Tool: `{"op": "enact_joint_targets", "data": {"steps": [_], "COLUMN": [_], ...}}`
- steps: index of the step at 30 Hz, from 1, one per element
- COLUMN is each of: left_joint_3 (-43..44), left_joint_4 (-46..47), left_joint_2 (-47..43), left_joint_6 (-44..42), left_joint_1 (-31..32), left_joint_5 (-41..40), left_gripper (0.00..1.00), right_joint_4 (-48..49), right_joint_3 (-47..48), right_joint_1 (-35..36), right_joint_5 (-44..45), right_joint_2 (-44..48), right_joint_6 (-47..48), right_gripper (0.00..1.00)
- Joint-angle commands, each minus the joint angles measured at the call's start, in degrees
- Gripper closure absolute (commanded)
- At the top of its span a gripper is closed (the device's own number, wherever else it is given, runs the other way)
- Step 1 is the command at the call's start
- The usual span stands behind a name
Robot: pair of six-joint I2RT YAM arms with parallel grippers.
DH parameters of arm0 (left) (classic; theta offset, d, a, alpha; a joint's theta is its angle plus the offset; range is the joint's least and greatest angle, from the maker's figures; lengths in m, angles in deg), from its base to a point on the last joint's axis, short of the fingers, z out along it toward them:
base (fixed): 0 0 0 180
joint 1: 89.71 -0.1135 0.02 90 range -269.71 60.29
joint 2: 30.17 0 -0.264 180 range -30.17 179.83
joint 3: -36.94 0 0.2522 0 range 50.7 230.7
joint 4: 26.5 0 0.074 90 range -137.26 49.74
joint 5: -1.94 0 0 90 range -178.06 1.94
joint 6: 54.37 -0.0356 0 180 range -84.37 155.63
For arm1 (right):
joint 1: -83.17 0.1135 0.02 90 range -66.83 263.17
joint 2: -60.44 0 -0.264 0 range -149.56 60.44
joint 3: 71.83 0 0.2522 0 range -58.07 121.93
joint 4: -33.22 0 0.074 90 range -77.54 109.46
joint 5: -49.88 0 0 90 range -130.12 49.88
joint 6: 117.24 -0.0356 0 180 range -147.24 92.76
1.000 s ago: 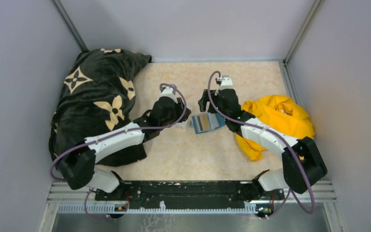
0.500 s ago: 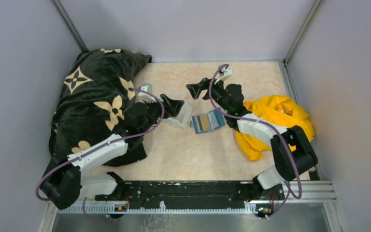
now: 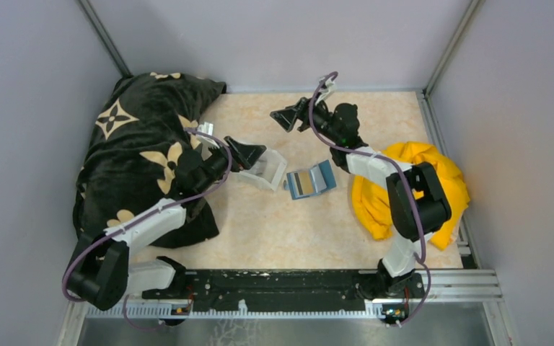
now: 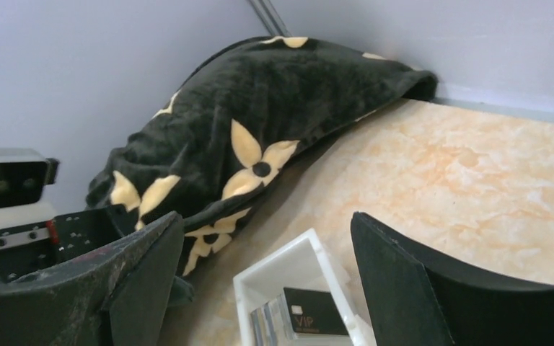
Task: Put the credit cards into the card holder
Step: Pick up the credit card from the storage box.
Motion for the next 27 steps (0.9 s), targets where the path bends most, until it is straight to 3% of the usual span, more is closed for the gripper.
{"op": "enact_joint_targets", "data": {"steps": [1,8,14,27], "left_joint_3": [2.27,5.36,7.39,6.14], "left_joint_4": [-11.20,-27.50,-35.10,-40.11], "left_joint_2": [-4.10,-7.42,-7.60,-10.09], "left_joint_6": [-4.87,-8.29,-9.18,-5.70], "left_joint_1": [0.54,7.12,12.66,13.98], "left_joint_5": [-8.48,-30.65,-43.16,-48.77], "left_gripper": [0.04,0.02,0.03,0.04], "right_joint_4": [-14.81,-36.77,-46.86,-56.98], "right_joint_3": [7.50,19.27,25.24,31.16], "right_joint_1": [2.41,8.27,12.15,15.82], "right_joint_5": [2.86,11.56,13.24,11.58], "right_joint_2": [-0.61,-6.95,-11.72,-16.62], "right_joint_6": [10.96,28.12,35.70,42.37], "right_gripper": [0.12,0.15,0.21,0.36]}}
